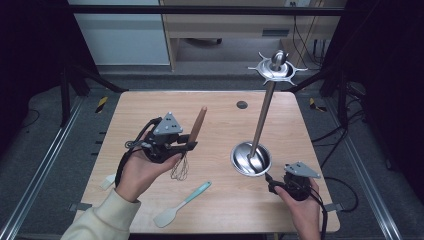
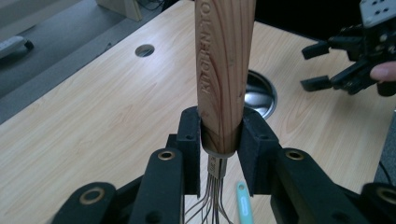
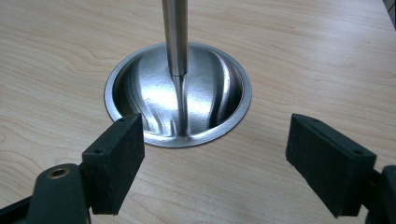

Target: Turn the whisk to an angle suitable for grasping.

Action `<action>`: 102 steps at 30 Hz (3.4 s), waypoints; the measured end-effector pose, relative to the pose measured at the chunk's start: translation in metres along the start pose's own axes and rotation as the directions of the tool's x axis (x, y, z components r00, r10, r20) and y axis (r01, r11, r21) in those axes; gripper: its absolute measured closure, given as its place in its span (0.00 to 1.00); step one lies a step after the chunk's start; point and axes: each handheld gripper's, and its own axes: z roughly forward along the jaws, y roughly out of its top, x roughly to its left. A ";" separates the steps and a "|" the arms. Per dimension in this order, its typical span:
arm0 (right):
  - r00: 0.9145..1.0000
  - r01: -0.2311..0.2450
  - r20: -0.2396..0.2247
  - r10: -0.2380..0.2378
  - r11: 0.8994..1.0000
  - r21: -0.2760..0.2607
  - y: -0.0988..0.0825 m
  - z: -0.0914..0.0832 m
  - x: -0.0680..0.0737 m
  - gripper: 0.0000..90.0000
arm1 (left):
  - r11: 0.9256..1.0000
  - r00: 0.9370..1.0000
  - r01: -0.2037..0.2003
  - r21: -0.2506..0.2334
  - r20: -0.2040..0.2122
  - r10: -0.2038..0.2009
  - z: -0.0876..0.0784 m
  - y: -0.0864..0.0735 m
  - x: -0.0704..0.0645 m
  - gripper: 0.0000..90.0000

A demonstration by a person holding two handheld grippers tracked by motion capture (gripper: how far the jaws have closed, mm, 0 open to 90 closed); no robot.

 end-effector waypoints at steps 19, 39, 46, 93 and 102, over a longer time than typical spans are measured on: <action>1.000 -0.008 -0.003 0.008 1.000 -0.002 0.000 -0.001 0.000 0.22 | 0.997 1.000 -0.015 -0.073 -0.019 0.013 0.008 0.044 -0.019 0.80; 1.000 -0.019 -0.005 0.019 1.000 -0.009 0.000 -0.002 0.000 0.22 | 0.993 0.999 -0.037 -0.111 -0.032 0.034 0.028 0.079 -0.041 0.80; 1.000 -0.019 -0.006 0.019 1.000 -0.009 0.000 -0.003 0.000 0.22 | 0.992 0.999 -0.034 -0.125 -0.035 0.029 0.029 0.082 -0.046 0.80; 0.999 -0.036 -0.004 0.036 0.999 -0.019 -0.003 -0.011 -0.002 0.22 | 0.990 0.998 0.025 -0.136 -0.061 -0.033 0.053 0.099 -0.058 0.79; 0.999 -0.035 -0.005 0.035 0.999 -0.019 -0.003 -0.011 -0.002 0.22 | 0.991 0.998 0.013 -0.135 -0.065 -0.022 0.053 0.101 -0.064 0.79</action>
